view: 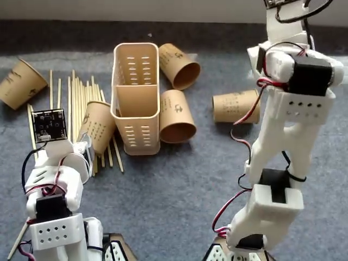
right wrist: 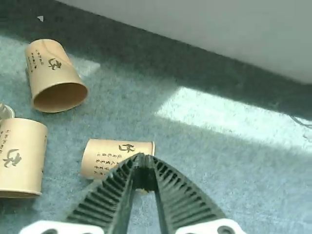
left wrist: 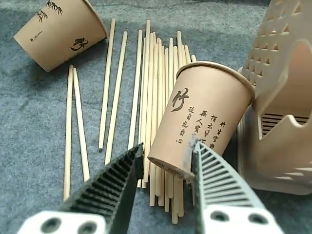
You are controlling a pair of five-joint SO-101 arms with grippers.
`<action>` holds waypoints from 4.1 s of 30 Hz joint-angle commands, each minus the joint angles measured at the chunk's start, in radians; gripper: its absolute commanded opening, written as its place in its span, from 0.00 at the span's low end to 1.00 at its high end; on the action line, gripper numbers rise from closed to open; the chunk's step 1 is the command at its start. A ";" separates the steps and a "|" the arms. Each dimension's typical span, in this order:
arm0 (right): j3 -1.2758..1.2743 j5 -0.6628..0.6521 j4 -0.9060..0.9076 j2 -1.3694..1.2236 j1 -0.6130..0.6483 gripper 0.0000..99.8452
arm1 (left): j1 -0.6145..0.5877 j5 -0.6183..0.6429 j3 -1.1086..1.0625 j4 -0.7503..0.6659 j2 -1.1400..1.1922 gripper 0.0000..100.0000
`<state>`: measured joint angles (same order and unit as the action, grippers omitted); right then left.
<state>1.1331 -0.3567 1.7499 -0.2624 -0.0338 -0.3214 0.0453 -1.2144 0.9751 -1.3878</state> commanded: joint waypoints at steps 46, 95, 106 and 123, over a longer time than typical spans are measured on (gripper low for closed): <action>-0.464 0.117 -0.151 -0.417 -0.021 0.00 | 0.016 0.005 0.004 0.000 -0.008 0.17; -0.142 0.152 -0.183 0.039 0.601 0.00 | 0.018 0.005 -0.016 -0.006 -0.016 0.17; -0.159 0.115 -0.194 -0.047 0.625 0.01 | 0.018 0.005 -0.016 -0.006 -0.016 0.17; -0.050 -0.175 -0.018 -0.027 0.633 0.00 | 0.018 0.005 -0.016 -0.006 -0.016 0.17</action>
<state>1.0487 -0.4887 1.7070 -0.3145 0.6076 -0.3184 0.0453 -1.2359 0.9751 -1.3909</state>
